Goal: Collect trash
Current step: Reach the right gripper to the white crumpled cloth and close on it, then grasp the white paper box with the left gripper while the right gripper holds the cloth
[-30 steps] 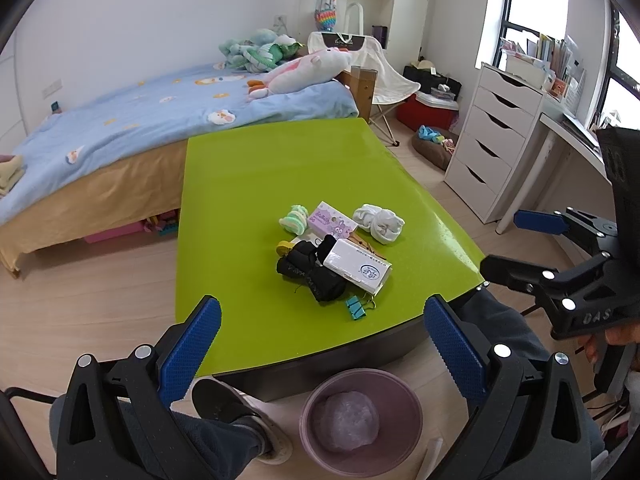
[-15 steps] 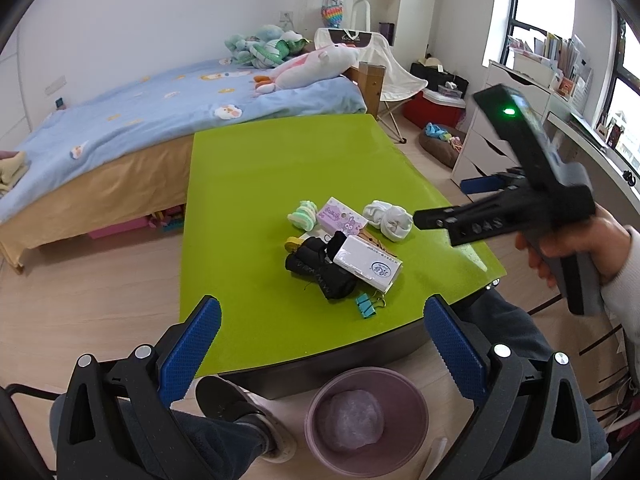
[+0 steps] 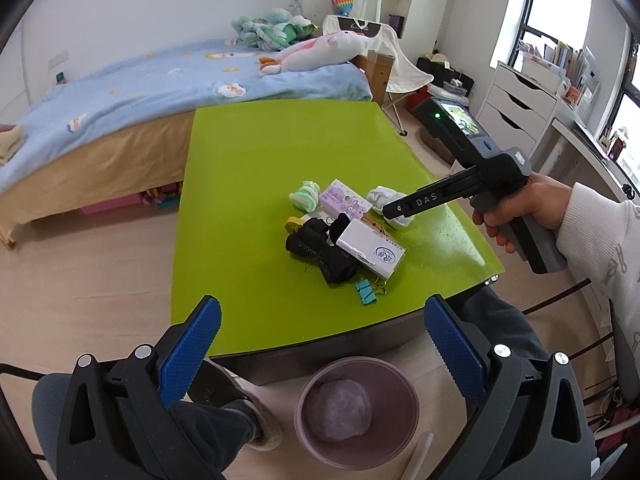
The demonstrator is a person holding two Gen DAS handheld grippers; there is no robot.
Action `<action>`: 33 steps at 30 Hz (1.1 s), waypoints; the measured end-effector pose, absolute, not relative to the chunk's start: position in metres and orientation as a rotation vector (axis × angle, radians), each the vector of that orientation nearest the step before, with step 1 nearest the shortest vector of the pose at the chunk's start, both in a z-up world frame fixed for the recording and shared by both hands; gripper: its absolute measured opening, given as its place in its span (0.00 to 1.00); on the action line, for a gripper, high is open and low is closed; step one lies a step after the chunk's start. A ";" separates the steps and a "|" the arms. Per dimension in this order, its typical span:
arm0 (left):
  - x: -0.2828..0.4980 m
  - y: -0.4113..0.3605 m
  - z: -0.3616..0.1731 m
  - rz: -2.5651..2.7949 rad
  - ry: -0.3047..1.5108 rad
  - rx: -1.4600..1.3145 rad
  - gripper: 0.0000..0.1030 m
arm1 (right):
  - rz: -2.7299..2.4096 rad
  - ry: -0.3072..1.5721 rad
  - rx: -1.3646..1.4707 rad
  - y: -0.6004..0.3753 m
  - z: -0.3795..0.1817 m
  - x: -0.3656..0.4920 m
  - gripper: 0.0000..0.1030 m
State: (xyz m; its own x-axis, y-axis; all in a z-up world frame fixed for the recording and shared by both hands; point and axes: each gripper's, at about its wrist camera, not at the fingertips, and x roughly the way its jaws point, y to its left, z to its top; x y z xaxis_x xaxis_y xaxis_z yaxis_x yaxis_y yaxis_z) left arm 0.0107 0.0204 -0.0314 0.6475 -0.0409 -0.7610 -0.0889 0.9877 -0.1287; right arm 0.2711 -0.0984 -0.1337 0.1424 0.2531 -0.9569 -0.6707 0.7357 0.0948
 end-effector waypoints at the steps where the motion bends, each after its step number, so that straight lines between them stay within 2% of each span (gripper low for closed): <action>1: 0.011 0.020 -0.033 0.026 0.871 -0.163 0.94 | 0.690 1.267 -0.405 -0.096 -0.136 0.272 0.58; 2: 0.012 0.020 -0.033 0.025 0.873 -0.165 0.94 | 0.690 1.268 -0.402 -0.095 -0.138 0.271 0.53; 4: 0.012 0.020 -0.034 0.021 0.877 -0.170 0.94 | 0.697 1.264 -0.395 -0.095 -0.140 0.269 0.30; 6: 0.013 0.020 -0.035 0.020 0.881 -0.169 0.94 | 0.703 1.243 -0.397 -0.096 -0.138 0.264 0.28; 24: 0.051 0.007 -0.036 -0.093 0.908 -0.114 0.94 | 0.726 1.170 -0.241 -0.137 -0.099 0.227 0.25; 33: 0.099 -0.005 -0.053 -0.241 1.004 -0.018 0.94 | 0.716 1.190 -0.229 -0.158 -0.103 0.219 0.25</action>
State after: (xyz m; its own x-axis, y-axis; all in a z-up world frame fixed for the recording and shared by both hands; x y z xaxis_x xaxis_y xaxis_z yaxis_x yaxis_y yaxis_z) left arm 0.0995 -0.0054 -0.0534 0.5124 -0.2087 -0.8330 0.1921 0.9733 -0.1257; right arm 0.2190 -0.1582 -0.1028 0.1844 0.3867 -0.9036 -0.6171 0.7611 0.1998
